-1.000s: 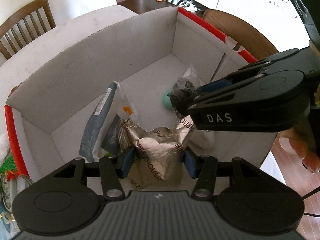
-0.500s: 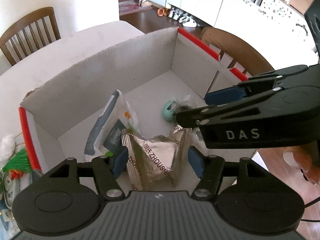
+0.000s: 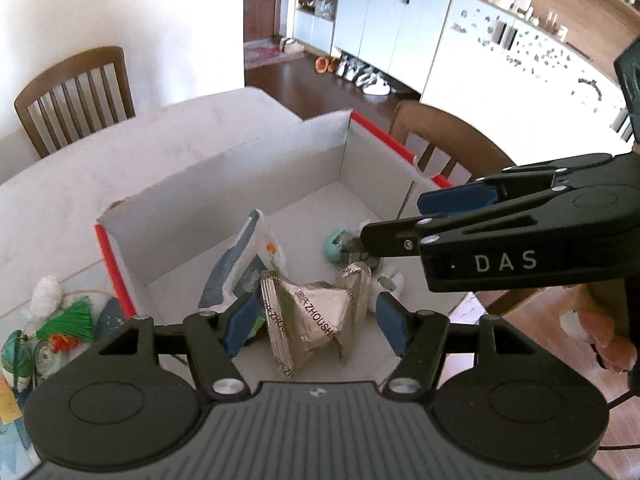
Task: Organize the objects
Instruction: 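Lift both tools out of the shoebox and return over the pile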
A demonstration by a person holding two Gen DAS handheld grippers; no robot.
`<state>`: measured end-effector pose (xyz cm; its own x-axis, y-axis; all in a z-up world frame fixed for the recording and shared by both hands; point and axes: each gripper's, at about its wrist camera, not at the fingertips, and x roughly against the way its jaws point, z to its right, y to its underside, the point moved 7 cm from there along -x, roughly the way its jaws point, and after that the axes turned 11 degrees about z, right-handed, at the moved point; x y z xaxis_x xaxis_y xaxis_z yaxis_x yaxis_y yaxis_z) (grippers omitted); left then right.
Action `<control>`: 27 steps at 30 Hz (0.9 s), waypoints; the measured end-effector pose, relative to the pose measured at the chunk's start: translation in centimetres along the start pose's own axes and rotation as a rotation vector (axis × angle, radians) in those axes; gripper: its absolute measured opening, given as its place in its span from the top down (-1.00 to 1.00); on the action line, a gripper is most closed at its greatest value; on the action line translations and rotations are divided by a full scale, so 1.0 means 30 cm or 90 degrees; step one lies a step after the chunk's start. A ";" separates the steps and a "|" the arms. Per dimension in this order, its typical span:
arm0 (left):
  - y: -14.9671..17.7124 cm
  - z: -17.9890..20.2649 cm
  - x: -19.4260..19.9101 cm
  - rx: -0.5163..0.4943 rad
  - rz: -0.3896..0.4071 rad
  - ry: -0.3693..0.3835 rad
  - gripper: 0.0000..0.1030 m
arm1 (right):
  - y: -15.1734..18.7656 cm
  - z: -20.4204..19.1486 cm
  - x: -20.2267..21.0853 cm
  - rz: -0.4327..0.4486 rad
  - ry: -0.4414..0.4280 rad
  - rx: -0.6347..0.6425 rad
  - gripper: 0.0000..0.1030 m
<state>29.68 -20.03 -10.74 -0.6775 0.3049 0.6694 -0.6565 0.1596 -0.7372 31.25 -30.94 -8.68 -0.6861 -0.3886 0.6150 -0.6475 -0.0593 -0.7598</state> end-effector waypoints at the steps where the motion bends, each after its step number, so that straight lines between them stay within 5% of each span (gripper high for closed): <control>1: -0.002 -0.003 0.015 0.000 0.005 0.000 -0.27 | -0.005 -0.009 0.009 0.005 -0.002 -0.002 -0.14; 18: -0.012 -0.154 0.295 0.011 0.102 -0.009 -0.45 | -0.016 -0.198 0.136 0.073 0.002 -0.035 -0.35; 27: 0.037 -0.317 0.408 0.039 0.124 -0.032 -0.61 | -0.015 -0.330 0.152 0.110 -0.008 -0.061 -0.77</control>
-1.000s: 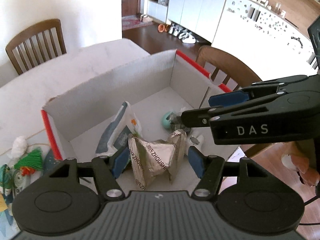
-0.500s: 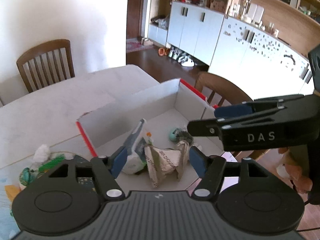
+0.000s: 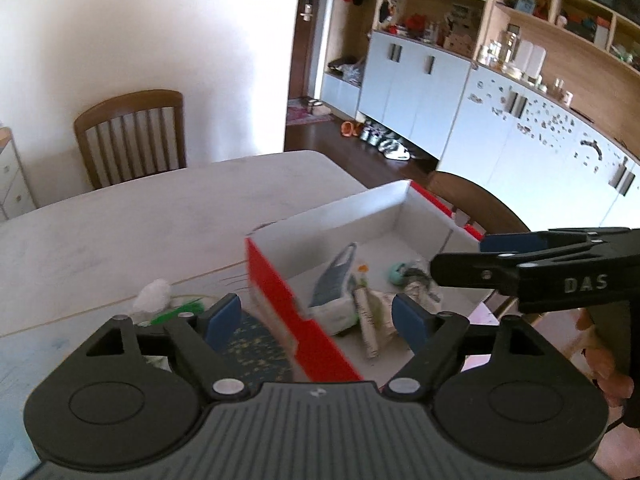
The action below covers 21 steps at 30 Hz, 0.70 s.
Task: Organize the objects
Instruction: 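Lift both tools out of the shoebox and return over the pile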
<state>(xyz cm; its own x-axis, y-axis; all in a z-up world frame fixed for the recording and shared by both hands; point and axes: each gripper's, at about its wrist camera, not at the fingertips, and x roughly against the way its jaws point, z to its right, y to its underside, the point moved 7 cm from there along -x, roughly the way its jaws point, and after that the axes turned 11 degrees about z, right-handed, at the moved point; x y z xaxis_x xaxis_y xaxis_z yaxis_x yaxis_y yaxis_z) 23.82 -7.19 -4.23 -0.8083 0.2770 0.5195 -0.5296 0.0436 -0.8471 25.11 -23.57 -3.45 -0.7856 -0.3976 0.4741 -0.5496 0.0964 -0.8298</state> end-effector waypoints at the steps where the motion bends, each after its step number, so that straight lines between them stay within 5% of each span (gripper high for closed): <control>1: 0.003 -0.020 0.011 0.004 0.002 -0.003 -0.61 | 0.002 -0.017 0.000 0.004 -0.002 0.000 -0.81; 7: 0.024 -0.144 0.072 0.031 0.012 -0.014 -0.70 | 0.013 -0.124 -0.005 0.023 -0.015 0.015 -0.97; 11: 0.041 -0.223 0.101 0.044 0.017 -0.023 -0.74 | 0.029 -0.193 -0.017 0.023 -0.019 0.024 -0.98; 14: 0.055 -0.276 0.122 0.052 0.022 -0.025 -0.96 | 0.045 -0.244 -0.036 0.018 -0.018 0.031 -0.98; 21: 0.087 -0.384 0.153 0.059 0.029 -0.036 -0.99 | 0.085 -0.343 -0.084 0.001 -0.020 0.049 -0.98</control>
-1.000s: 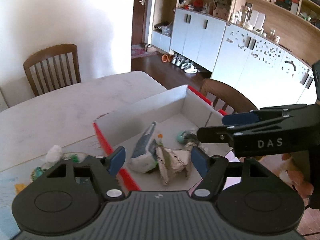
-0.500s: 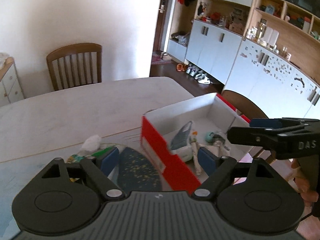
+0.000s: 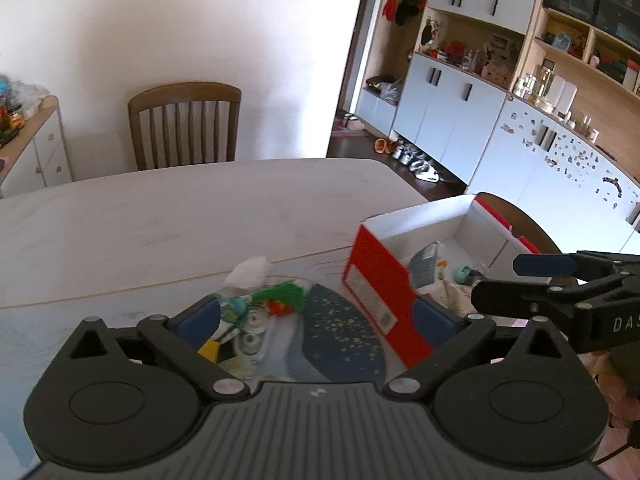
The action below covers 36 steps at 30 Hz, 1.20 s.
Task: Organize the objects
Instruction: 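Lift both tools out of the shoebox and return over the pile, then grasp the yellow box with the left tool while the right grasps the green plush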
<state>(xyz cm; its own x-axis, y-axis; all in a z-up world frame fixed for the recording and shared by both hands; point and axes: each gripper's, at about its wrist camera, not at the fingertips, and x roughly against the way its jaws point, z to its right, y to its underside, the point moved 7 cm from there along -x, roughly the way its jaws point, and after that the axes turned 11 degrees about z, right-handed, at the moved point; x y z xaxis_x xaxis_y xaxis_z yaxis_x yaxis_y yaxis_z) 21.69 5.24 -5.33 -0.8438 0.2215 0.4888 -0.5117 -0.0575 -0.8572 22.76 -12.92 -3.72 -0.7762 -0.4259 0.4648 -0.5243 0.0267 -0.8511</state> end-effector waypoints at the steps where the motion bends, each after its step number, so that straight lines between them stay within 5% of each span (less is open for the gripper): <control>1: 0.004 -0.016 0.004 0.000 0.002 -0.003 -0.99 | 0.003 -0.011 -0.007 -0.002 -0.001 0.002 -0.98; 18: 0.121 -0.230 0.000 0.004 0.001 0.005 -1.00 | 0.066 -0.158 -0.165 -0.058 -0.005 0.045 -0.98; 36: 0.267 -0.427 -0.249 -0.017 -0.057 -0.031 -1.00 | 0.136 -0.222 -0.445 -0.140 -0.011 0.089 -0.94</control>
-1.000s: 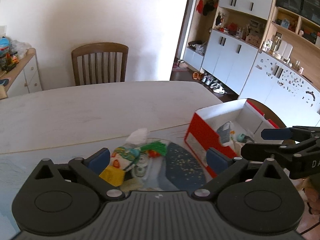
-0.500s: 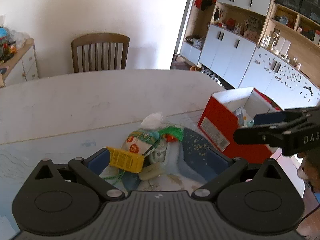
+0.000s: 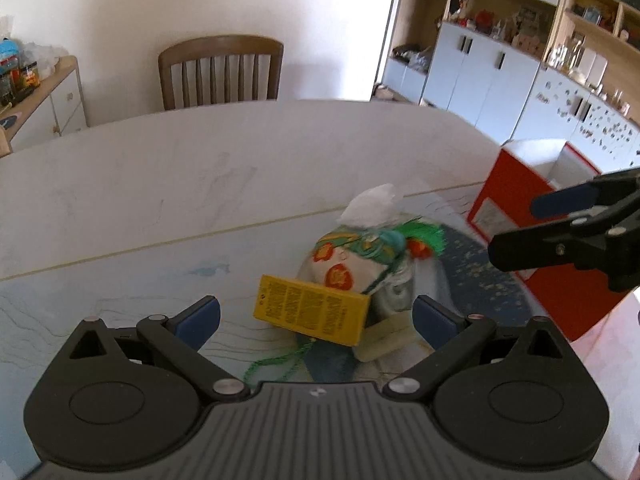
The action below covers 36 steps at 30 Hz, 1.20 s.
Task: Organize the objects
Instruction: 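Grasp the yellow box with the left tool while the right grasps the green plush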
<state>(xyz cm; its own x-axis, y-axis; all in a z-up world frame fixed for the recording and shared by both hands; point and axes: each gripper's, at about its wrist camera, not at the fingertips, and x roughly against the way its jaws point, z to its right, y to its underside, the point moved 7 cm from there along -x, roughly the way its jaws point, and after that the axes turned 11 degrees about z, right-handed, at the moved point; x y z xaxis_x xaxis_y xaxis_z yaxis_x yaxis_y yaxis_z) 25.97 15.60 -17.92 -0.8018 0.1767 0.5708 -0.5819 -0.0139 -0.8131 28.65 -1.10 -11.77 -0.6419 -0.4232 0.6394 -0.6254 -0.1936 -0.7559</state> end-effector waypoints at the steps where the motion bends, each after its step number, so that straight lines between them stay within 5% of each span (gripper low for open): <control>1: 0.006 -0.005 -0.012 -0.002 -0.002 0.000 -1.00 | 0.000 -0.001 -0.017 -0.004 0.000 0.000 -0.93; 23: 0.054 -0.008 -0.149 -0.011 -0.015 0.003 -0.98 | 0.034 -0.071 -0.306 -0.100 0.025 -0.048 -0.42; 29: 0.052 -0.008 -0.140 0.008 -0.018 0.012 -0.53 | 0.042 -0.073 -0.317 -0.112 0.021 -0.064 -0.17; 36: 0.060 -0.011 -0.130 0.008 -0.025 -0.004 -0.50 | 0.046 -0.096 -0.303 -0.111 0.010 -0.046 0.19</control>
<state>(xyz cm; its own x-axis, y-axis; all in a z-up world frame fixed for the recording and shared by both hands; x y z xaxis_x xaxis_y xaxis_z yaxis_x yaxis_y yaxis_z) 28.09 15.22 -21.66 -0.7786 0.1717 0.6036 -0.6152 -0.0193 -0.7881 32.35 5.03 -18.21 -0.5269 -0.3748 0.7629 -0.7583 -0.1981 -0.6210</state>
